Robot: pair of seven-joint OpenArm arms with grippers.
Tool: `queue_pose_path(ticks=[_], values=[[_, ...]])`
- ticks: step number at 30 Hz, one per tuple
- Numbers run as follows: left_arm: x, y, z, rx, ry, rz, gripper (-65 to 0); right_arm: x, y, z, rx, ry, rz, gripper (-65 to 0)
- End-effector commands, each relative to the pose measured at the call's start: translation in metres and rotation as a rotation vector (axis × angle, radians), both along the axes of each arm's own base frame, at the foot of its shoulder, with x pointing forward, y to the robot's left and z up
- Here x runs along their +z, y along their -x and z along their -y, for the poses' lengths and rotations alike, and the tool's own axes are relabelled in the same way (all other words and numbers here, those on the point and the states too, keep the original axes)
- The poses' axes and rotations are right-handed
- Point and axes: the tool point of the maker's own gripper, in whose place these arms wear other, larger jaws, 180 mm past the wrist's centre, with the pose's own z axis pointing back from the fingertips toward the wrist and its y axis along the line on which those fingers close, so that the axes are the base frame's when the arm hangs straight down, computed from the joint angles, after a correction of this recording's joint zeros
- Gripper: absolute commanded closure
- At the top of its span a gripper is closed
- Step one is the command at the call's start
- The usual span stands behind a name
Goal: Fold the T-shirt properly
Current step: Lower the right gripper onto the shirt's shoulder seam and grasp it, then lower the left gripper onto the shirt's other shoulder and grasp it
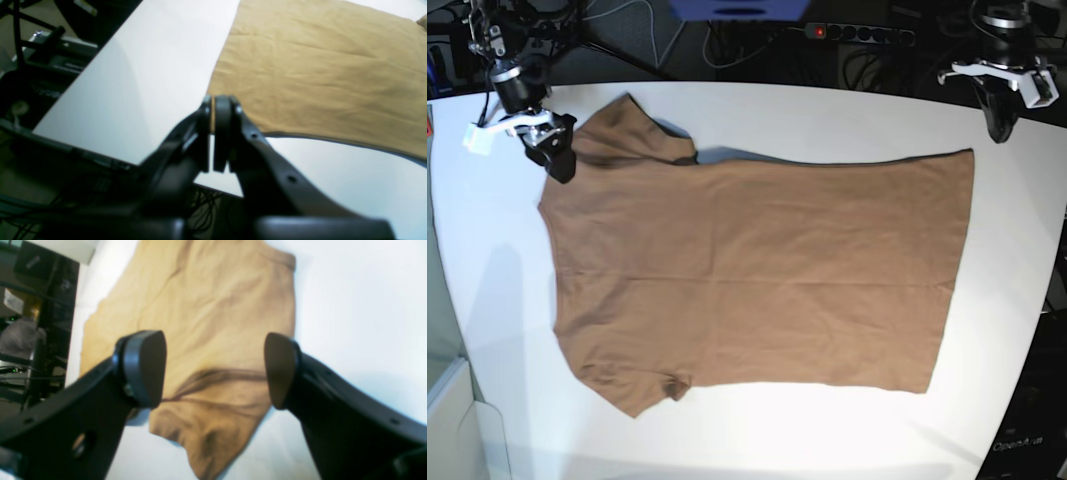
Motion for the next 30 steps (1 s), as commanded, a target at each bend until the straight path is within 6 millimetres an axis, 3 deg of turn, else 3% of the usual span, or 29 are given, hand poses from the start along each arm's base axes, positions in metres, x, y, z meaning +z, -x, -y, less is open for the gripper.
queue_pose_path(ticks=[1, 13, 21, 24, 30], values=[[0.009, -0.001, -0.002, -0.004, -0.013, 0.032, -1.1, 0.005, -0.002, 0.005, -0.009, -0.004, 0.022, -45.4], [0.010, -0.002, -0.002, -0.004, -0.015, 0.033, -1.1, -0.021, 0.013, 0.017, -0.041, 0.006, -0.054, -45.3], [0.010, -0.002, -0.002, -0.006, -0.017, 0.032, -1.1, -0.025, 0.010, -0.004, -0.004, -0.050, -0.061, -44.7], [0.010, -0.001, -0.002, -0.003, -0.015, 0.032, -1.1, -0.025, 0.005, -0.009, 0.013, -0.060, -0.064, -38.4], [0.009, -0.001, -0.002, -0.002, -0.014, 0.032, -1.1, -0.024, 0.002, -0.009, 0.016, -0.061, -0.059, -18.7]])
